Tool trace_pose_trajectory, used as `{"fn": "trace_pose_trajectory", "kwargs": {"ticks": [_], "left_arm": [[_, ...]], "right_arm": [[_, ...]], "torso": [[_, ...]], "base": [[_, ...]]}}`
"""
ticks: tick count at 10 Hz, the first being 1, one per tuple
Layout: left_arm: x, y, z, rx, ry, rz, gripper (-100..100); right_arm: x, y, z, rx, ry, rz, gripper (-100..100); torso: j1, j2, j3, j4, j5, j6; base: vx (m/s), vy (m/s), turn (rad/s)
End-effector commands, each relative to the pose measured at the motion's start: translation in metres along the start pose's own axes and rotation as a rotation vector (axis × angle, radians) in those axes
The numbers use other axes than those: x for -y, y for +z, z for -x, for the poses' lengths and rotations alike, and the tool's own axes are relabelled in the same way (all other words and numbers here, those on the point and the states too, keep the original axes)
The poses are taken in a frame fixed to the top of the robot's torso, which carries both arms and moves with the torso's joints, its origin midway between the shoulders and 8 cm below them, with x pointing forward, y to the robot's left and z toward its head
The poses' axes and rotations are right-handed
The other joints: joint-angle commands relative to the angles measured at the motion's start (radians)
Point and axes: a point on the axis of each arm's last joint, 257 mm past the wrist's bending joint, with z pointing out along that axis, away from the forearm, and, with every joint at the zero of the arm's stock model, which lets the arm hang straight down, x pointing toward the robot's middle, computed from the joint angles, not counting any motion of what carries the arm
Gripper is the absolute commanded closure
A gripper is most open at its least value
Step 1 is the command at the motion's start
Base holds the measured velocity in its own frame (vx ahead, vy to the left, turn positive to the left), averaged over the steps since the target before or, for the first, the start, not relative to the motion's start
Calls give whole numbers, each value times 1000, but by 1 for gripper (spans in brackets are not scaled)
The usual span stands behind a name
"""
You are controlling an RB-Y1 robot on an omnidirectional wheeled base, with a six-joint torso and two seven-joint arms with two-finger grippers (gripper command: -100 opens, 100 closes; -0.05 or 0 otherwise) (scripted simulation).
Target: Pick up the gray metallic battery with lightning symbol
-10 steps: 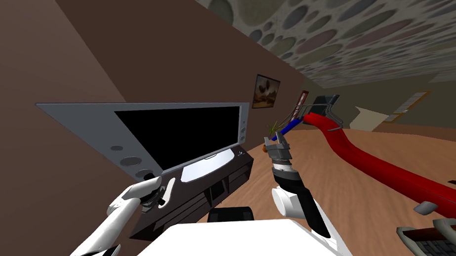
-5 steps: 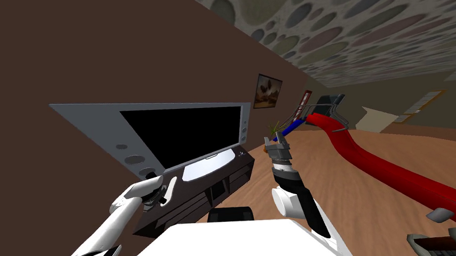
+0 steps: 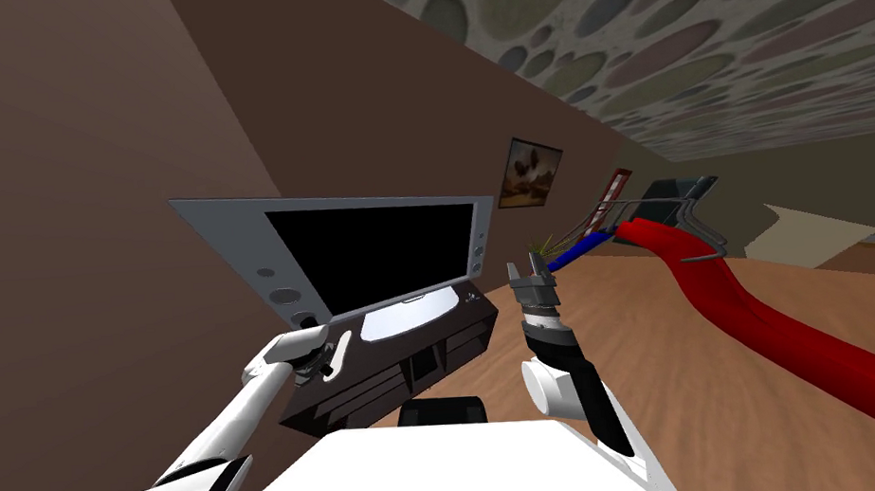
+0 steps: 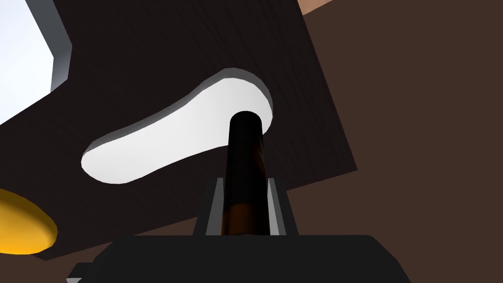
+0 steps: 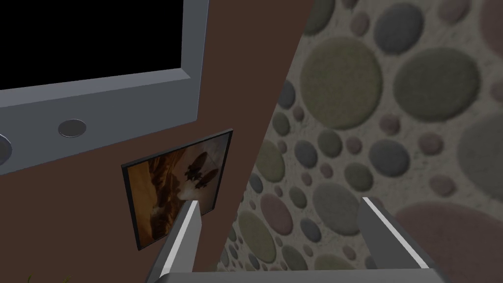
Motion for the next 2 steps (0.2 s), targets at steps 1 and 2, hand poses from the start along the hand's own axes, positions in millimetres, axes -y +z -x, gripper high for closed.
{"fn": "trace_pose_trajectory", "kwargs": {"ticks": [1,2], "left_arm": [[0,0,0,0,0,0,100],[0,-1,-1,0,0,2,0]], "right_arm": [[0,0,0,0,0,0,0],[0,0,0,0,0,0,0]], "torso": [[0,0,0,0,0,0],[-1,0,0,0,0,0]], "base": [[6,12,14],[0,0,0]]}}
